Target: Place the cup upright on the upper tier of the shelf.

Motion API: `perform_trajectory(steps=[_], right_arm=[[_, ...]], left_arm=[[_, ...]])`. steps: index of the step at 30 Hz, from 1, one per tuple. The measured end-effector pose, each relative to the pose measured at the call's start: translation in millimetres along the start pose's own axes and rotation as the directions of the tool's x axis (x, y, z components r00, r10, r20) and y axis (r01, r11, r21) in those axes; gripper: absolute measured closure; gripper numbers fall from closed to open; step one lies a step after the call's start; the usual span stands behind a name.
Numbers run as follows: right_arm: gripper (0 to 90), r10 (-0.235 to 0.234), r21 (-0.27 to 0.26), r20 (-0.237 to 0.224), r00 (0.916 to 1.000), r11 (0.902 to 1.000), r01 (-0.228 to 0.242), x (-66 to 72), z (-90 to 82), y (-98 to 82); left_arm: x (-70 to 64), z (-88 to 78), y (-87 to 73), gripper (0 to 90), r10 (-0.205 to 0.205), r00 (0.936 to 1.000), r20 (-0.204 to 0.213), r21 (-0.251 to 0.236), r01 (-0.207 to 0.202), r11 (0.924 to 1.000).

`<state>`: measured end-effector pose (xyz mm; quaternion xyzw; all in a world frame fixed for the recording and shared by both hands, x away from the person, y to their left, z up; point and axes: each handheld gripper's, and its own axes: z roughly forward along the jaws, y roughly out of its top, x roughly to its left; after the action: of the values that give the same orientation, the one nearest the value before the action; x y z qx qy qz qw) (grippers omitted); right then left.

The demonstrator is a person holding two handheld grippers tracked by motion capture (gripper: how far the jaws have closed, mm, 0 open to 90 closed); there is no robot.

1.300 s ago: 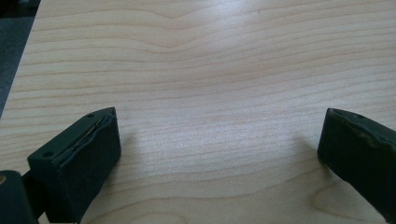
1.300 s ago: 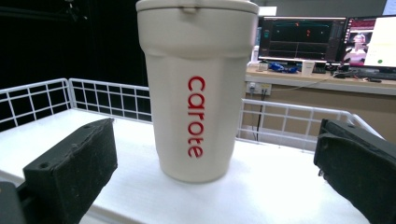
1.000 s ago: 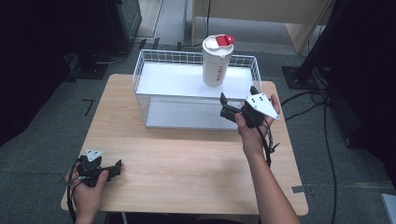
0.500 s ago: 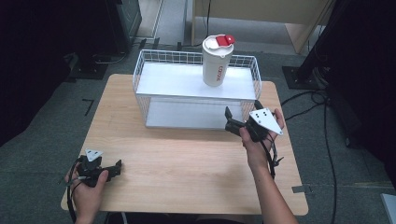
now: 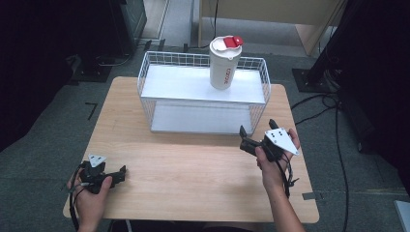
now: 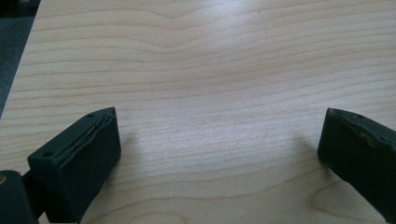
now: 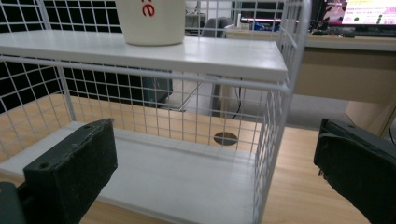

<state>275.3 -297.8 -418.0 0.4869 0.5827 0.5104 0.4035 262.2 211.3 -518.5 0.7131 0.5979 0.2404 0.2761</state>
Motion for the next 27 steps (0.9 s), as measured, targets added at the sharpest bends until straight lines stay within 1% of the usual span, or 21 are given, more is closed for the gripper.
perform_trajectory(steps=[8, 16, 27], right_arm=[[0.0, 0.015, 0.032, 0.037, 0.9992, 0.9994, -0.016, -13.2, -12.6, -20.8], [0.0, 0.011, 0.067, 0.052, 0.9986, 0.9977, -0.014, -21.2, -24.2, -40.9], [0.0, 0.019, 0.096, 0.089, 0.9958, 0.9949, -0.028, -34.9, -41.8, -61.5]], left_arm=[[0.0, 0.0, 0.0, 0.0, 0.0, 1.0, 0.0, 0.0, 0.0, 1.0], [-0.1, 0.1, 0.0, 0.0, -0.002, 1.0, 0.0, -0.002, 0.002, 1.0], [-0.1, 0.0, 0.0, 0.0, -0.001, 1.0, 0.0, -0.001, 0.001, 1.0]])
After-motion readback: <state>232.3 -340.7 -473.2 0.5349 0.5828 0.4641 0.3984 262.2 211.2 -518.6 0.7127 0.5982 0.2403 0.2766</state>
